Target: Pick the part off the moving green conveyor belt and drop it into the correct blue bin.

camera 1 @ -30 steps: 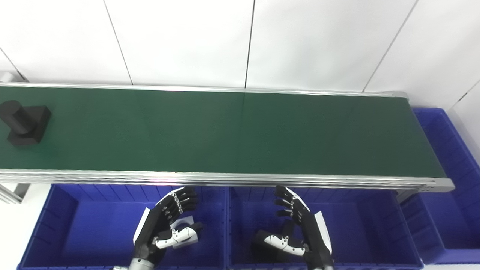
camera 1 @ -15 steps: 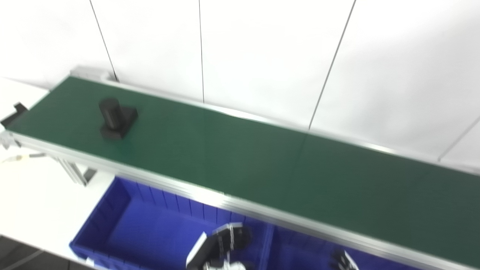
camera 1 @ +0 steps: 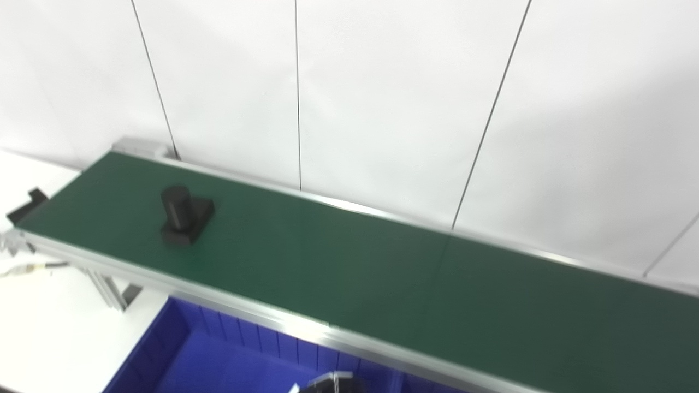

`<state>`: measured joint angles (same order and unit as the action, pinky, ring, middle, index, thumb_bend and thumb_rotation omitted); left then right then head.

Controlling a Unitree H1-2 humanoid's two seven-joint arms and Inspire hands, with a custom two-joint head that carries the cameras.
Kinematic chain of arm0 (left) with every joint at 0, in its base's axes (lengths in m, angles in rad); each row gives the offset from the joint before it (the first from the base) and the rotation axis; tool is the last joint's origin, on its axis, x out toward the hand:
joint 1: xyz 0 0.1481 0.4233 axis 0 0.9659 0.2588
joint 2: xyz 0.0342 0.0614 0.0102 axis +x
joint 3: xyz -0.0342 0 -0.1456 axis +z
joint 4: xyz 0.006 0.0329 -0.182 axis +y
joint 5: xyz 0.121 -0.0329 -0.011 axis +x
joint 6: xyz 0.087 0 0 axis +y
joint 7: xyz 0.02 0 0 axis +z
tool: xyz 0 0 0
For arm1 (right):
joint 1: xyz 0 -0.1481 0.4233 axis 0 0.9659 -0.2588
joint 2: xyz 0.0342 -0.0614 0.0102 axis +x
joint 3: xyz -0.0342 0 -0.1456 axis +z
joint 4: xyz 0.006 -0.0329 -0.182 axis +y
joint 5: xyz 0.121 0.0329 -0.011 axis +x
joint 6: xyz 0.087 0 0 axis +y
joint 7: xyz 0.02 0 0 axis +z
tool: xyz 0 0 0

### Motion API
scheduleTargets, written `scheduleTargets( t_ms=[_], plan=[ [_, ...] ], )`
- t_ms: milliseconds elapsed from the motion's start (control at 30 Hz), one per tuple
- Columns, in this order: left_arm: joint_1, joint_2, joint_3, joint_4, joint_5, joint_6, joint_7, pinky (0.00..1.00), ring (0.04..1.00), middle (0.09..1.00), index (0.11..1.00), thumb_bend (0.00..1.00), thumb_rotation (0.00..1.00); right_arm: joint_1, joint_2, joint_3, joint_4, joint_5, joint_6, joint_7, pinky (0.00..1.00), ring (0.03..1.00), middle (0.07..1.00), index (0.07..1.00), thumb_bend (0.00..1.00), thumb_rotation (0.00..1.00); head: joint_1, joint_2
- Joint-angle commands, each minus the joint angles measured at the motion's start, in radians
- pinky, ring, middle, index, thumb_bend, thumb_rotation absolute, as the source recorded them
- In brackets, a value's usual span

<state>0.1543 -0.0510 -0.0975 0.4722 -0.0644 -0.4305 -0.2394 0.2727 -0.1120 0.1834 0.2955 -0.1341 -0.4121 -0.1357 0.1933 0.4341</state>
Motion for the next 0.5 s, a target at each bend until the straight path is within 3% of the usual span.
scheduleTargets(
  t_ms=[0,467],
  plan=[
    [-0.021,-0.011,-0.003,-0.018,0.012,-0.039,-0.002,0.67,0.684,0.693,0.682,0.83,0.0,-0.009,-0.002,0.001,-0.01,0.013,-0.058,-0.008,0.69,0.795,0.84,0.853,0.6,0.0,0.002,0.0],
    [-0.024,-0.02,-0.004,-0.012,0.009,-0.039,-0.001,0.67,0.683,0.688,0.672,0.84,0.0,-0.015,-0.01,0.006,0.004,0.009,-0.058,-0.022,0.69,0.793,0.836,0.848,0.61,0.0,0.022,-0.026]
  ],
)
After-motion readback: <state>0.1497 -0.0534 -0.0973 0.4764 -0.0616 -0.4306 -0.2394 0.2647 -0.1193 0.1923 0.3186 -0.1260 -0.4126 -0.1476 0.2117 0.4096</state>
